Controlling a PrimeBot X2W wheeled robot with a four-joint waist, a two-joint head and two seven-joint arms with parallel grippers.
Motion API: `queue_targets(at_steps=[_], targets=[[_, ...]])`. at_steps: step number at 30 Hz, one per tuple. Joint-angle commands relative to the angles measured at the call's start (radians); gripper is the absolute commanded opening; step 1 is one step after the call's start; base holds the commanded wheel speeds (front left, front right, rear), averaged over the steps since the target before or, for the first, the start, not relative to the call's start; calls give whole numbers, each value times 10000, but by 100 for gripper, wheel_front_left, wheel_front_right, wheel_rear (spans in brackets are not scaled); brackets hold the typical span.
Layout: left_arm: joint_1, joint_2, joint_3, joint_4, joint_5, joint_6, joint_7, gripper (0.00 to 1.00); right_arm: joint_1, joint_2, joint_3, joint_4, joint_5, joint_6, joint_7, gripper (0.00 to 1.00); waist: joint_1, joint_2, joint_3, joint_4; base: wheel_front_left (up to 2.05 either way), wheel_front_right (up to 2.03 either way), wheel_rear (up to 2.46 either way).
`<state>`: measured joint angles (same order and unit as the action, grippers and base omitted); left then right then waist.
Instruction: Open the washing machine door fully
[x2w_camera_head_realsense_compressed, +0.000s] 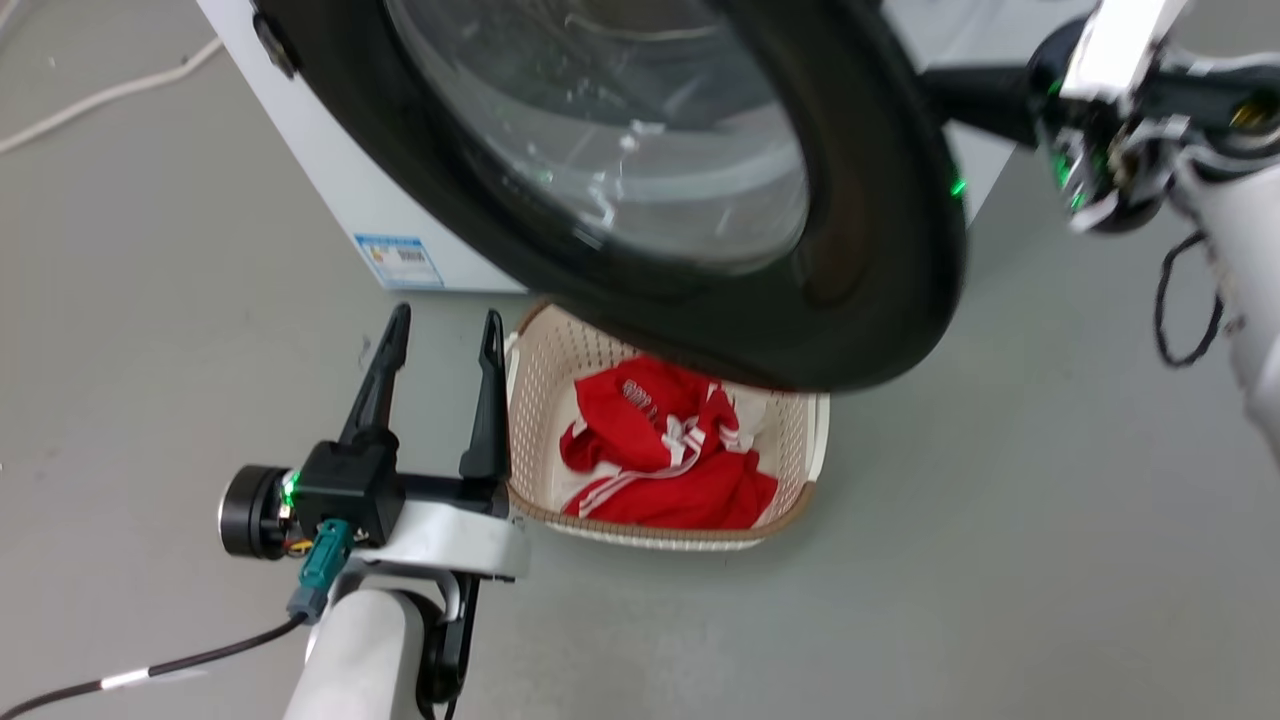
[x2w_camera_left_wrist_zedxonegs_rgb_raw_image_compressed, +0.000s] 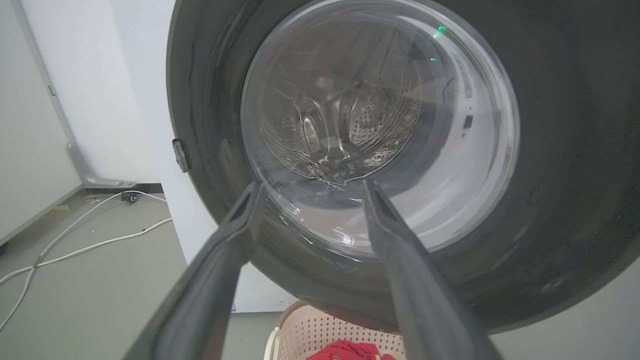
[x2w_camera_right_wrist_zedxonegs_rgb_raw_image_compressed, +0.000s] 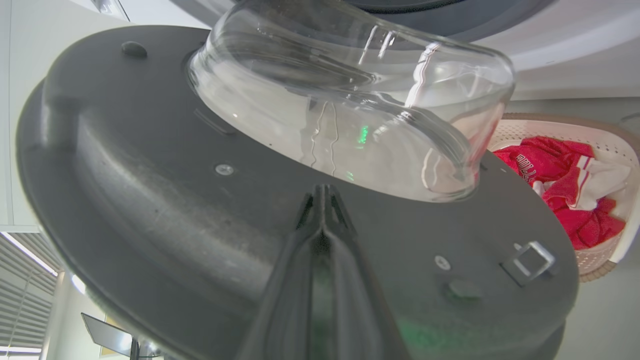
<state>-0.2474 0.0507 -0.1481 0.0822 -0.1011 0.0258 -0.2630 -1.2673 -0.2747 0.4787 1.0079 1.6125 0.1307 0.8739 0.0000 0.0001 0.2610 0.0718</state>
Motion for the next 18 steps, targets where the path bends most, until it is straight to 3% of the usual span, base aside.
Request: queue_targets(at_steps=[1,18], targets=[[207,-7,26,55,-1,-48,-27,100,442,129,61,-224,101,0,138,0,0,-1,-479,-114,0,0,0],[1222,-6,-131,312,118,-186,-27,100,3468,1246,656,-2956,831,0,1079,0,0,-1,-1947,-83,0,0,0]])
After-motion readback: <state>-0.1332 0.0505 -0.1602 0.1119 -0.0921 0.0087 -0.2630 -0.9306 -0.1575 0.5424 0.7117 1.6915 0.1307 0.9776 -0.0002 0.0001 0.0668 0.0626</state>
